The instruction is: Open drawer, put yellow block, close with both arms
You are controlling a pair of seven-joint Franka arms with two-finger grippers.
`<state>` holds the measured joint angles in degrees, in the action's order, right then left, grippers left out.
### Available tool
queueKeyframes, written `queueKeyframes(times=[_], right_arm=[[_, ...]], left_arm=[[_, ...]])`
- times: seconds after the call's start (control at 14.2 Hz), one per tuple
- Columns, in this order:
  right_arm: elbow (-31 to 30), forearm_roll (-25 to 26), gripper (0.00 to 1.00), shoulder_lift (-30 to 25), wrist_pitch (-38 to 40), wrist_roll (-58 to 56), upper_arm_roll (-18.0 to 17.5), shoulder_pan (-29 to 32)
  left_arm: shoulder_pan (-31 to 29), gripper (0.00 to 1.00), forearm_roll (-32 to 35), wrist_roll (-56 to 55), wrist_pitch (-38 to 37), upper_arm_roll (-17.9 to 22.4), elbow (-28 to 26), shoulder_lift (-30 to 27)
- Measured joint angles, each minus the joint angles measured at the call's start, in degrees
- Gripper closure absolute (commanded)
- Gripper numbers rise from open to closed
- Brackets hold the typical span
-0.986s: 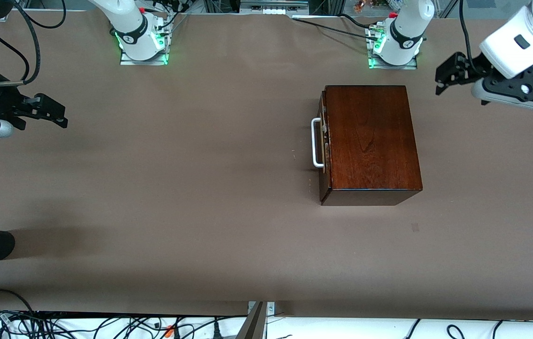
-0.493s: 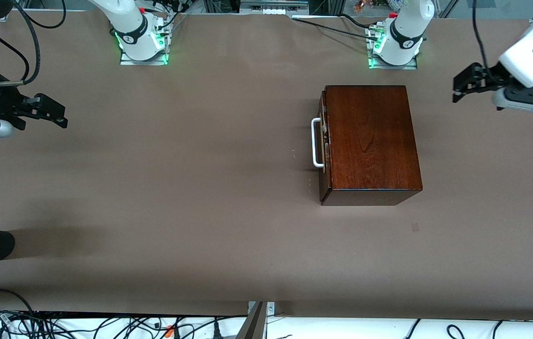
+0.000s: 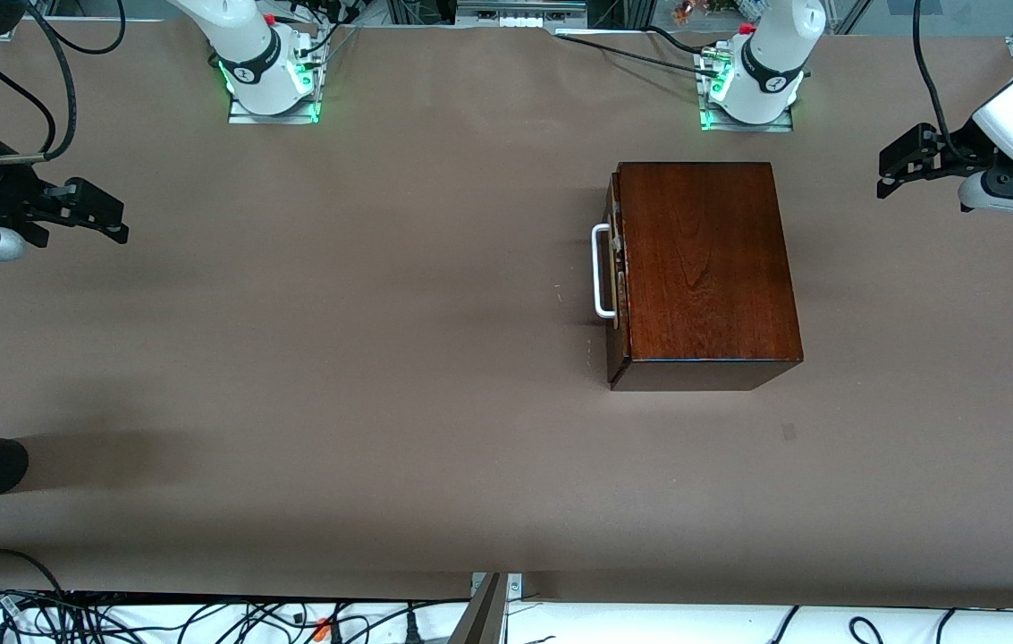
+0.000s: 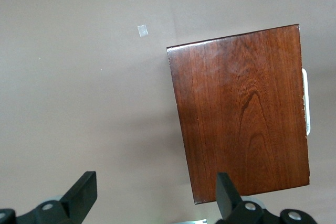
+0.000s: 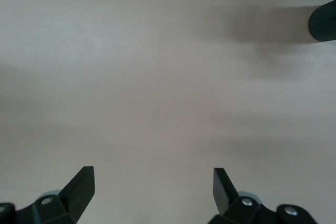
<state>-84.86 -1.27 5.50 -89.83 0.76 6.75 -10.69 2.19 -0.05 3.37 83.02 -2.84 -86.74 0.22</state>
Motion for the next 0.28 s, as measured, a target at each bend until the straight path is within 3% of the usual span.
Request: queueKeyframes(times=[0.28], right_arm=[[0.0,0.0,0.0,0.0,-0.01,0.0,0.0,0.0]], left_arm=[[0.03,0.0,0.0,-2.39,0.29,0.14,-0.36,0.05]])
